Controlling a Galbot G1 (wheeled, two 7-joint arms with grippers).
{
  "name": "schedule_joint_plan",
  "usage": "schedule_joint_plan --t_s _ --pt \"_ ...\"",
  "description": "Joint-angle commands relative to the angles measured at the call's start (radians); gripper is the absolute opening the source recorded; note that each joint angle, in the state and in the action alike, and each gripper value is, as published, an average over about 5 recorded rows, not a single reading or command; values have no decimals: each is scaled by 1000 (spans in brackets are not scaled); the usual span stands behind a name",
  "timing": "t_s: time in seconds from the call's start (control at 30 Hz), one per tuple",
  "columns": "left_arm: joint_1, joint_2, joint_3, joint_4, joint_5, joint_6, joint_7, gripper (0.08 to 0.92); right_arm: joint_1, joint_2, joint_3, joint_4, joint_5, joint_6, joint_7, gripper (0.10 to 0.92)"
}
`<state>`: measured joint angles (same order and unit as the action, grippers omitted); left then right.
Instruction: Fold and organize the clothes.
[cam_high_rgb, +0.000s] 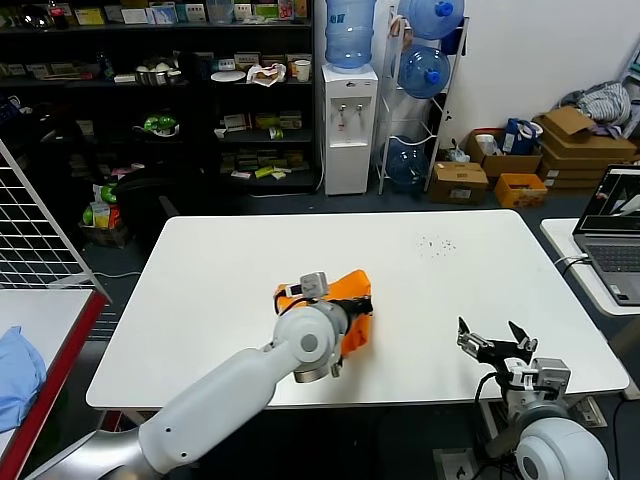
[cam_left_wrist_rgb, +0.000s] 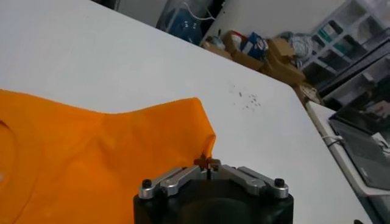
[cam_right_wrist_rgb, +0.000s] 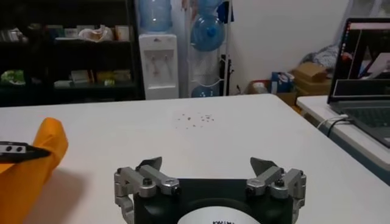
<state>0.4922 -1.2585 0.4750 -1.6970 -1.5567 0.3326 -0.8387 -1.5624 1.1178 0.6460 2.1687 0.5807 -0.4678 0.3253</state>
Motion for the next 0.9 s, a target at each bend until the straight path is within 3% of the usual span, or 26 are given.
schedule_joint_plan --t_s 0.03,0.27,0.5,0.67,0.8,0.9 --pt "-53 -142 56 116 33 -3 -10 91 -9 -2 15 7 7 1 1 921" --pt "-48 -148 48 124 55 -5 -7 91 -13 -4 25 8 7 9 -11 921" --pt "-2 -106 -8 45 204 -26 85 107 -18 -13 38 8 -33 86 -98 921" --pt "164 64 -141 -128 505 -110 306 234 -29 -17 64 3 -60 171 -173 921" --pt "426 231 -365 -219 797 -258 554 347 -66 -6 108 -2 -83 243 -237 921" --pt "677 292 -597 -247 1004 -389 730 433 -105 21 145 -4 -107 301 -283 921"
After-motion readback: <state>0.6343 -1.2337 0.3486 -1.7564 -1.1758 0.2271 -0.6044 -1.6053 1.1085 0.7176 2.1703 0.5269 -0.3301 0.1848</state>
